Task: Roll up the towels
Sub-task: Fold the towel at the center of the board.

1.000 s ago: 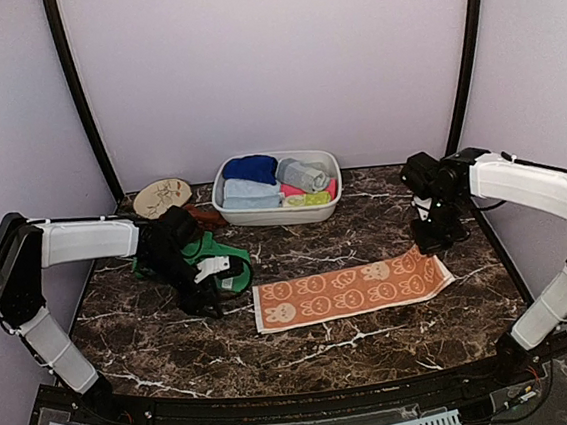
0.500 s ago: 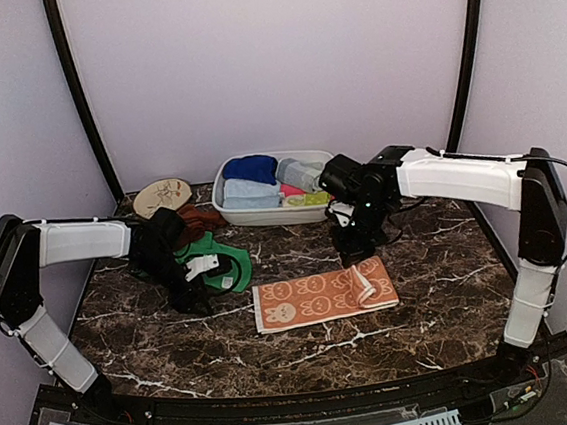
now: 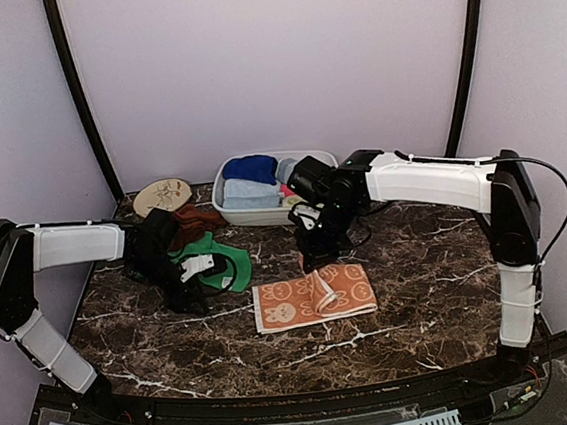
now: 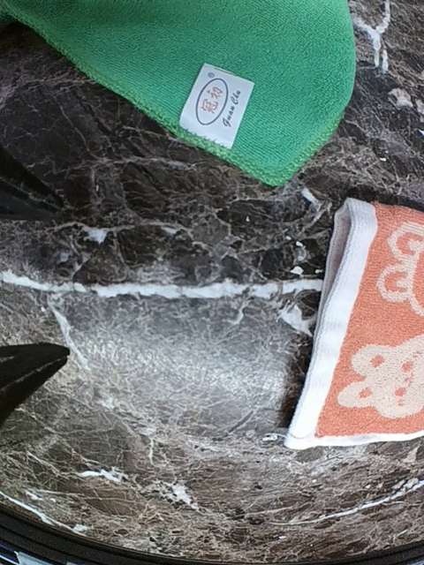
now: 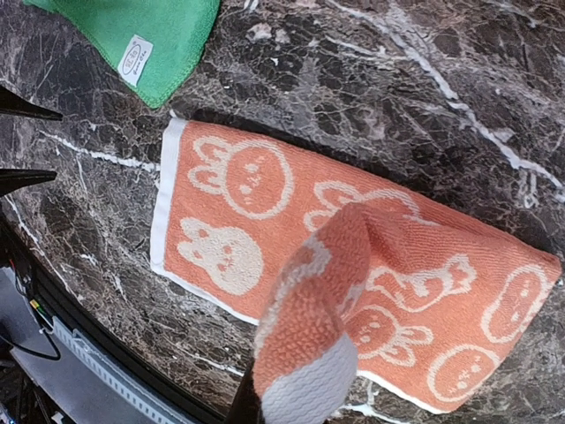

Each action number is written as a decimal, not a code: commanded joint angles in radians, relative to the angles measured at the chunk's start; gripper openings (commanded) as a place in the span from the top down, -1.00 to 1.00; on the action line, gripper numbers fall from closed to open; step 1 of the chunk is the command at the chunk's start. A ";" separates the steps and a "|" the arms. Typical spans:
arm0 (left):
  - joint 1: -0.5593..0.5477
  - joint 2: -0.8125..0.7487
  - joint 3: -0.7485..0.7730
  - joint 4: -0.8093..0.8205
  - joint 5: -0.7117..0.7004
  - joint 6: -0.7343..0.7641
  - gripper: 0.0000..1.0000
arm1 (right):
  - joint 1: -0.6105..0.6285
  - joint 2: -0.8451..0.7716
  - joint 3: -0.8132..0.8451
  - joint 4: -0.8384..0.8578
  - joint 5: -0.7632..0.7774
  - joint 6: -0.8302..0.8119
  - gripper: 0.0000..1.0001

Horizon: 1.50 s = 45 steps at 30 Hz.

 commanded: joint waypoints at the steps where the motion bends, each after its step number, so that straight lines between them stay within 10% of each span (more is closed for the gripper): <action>1: 0.008 -0.038 -0.027 0.005 -0.007 0.004 0.01 | 0.016 0.042 0.047 0.032 -0.047 0.013 1.00; 45: 0.002 -0.042 -0.059 0.079 0.004 -0.019 0.05 | 0.089 0.192 0.180 0.137 -0.192 0.075 1.00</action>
